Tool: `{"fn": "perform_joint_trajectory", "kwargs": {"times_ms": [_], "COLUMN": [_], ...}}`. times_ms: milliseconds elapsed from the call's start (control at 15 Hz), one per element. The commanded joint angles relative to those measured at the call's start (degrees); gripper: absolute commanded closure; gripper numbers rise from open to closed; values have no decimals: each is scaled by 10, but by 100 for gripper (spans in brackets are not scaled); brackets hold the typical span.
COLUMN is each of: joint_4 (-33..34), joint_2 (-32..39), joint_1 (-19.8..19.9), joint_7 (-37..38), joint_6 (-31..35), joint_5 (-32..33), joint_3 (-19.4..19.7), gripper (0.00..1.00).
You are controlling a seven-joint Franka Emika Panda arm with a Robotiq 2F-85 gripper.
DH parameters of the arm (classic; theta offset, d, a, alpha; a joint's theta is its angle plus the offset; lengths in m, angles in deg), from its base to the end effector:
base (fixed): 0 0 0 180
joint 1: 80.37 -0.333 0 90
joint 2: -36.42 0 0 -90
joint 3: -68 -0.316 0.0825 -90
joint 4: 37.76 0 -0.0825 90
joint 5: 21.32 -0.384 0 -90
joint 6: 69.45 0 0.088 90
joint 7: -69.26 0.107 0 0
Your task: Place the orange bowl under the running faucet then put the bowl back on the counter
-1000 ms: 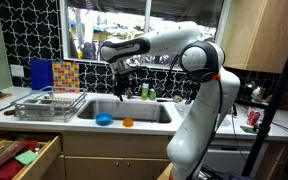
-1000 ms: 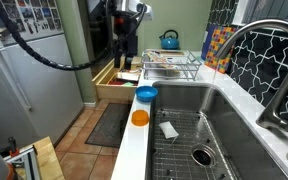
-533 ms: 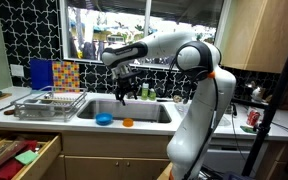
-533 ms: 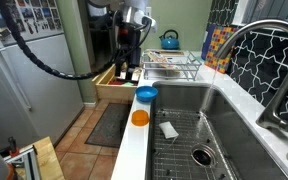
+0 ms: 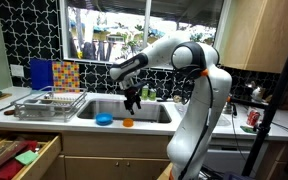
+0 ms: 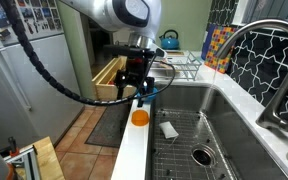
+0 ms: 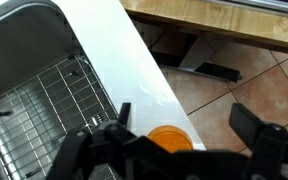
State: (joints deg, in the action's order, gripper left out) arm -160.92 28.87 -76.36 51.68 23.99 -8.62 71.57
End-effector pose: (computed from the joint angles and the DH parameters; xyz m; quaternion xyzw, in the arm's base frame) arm 0.4573 -0.0840 0.4352 0.9695 0.1137 -0.2089 0.0590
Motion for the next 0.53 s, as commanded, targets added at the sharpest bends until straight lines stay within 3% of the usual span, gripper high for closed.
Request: {"fn": "perform_joint_trajectory", "kwargs": {"times_ms": [0,133,200,467], "joint_4": [-73,-86,-60,-60], "joint_2": [-17,-5,1,3], "joint_1": [-4,-3,-3,-4], "joint_7": [-53,-36,-36,-36], "joint_6": [111,148,115,120], "joint_5": [15,-14,-1,-1], "joint_3": [10,12,8,8], "gripper": [0,0,0,0]}}
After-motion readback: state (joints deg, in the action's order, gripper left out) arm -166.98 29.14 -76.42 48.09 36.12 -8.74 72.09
